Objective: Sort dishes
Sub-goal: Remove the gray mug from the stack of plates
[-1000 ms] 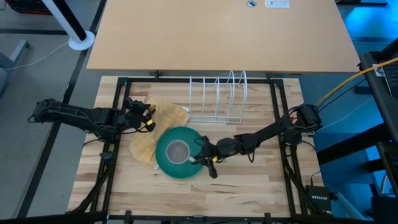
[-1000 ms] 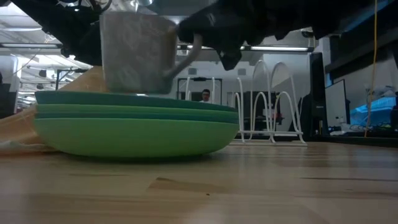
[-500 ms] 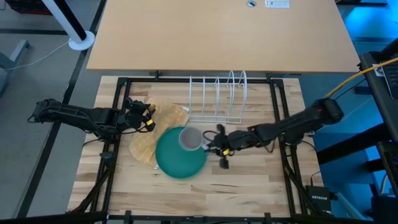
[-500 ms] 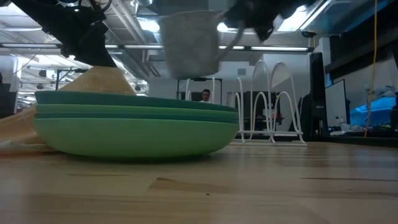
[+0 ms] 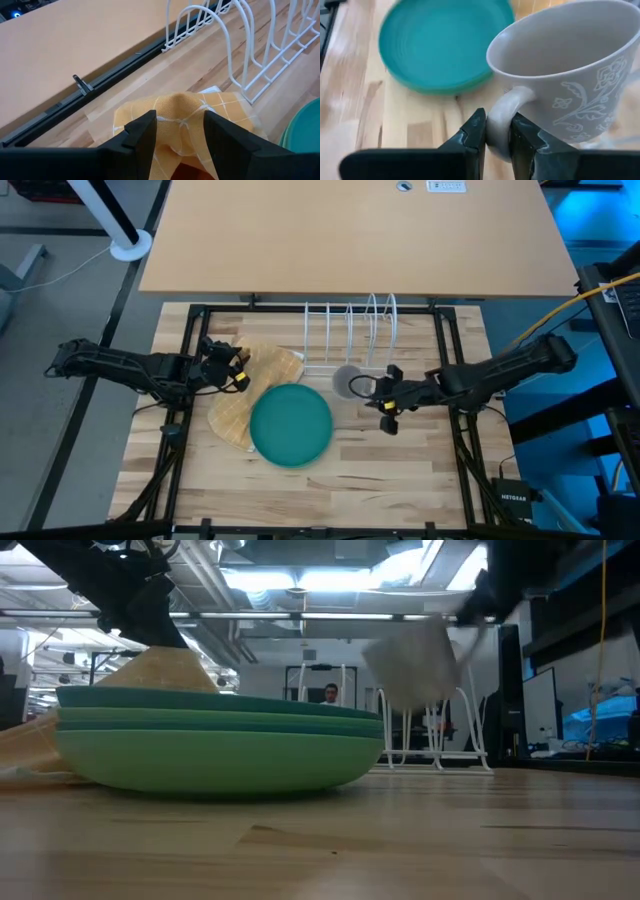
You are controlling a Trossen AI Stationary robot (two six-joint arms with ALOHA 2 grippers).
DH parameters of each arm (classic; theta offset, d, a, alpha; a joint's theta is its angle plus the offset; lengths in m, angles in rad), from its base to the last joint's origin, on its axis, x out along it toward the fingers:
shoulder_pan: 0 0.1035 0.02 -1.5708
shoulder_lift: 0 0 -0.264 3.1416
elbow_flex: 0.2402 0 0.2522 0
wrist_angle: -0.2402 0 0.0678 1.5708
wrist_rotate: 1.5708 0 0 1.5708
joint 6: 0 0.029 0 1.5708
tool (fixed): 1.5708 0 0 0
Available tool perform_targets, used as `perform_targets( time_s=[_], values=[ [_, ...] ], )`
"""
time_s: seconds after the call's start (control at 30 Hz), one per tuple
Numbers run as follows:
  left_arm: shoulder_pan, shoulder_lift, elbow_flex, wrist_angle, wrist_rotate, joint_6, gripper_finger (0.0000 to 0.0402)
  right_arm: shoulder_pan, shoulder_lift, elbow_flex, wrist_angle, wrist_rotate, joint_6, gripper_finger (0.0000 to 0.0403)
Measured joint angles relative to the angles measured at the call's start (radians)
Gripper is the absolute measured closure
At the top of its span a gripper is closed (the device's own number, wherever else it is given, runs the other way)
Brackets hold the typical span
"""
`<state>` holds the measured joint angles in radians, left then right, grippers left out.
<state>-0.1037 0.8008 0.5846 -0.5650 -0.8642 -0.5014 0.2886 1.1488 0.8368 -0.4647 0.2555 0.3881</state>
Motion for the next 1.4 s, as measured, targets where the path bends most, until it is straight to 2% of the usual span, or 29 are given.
perform_targets(
  time_s=[0.1,0.27,0.43,0.8,1.17,1.4],
  values=[
    [0.000,0.000,0.000,0.000,0.000,0.000,0.0247,0.000,0.000,-0.103,0.129,-0.048,0.059,0.0344],
    [0.000,0.000,0.000,0.000,0.000,0.000,0.0247,0.001,0.000,-0.267,0.367,-0.054,0.124,0.0344],
    [0.000,0.000,0.000,0.000,0.000,0.000,0.0247,0.000,0.000,-0.364,0.479,-0.056,0.174,0.0344],
    [0.000,0.000,0.000,0.000,0.000,0.002,0.0247,0.000,-0.001,-0.406,0.460,-0.098,0.195,0.0325],
    [0.000,0.000,0.000,0.000,0.000,0.090,0.0247,0.000,0.000,-0.407,0.453,-0.147,0.197,0.0315],
    [0.000,0.000,0.000,0.000,0.000,0.091,0.0247,-0.001,0.001,-0.407,0.436,-0.215,0.208,0.0314]
  ],
)
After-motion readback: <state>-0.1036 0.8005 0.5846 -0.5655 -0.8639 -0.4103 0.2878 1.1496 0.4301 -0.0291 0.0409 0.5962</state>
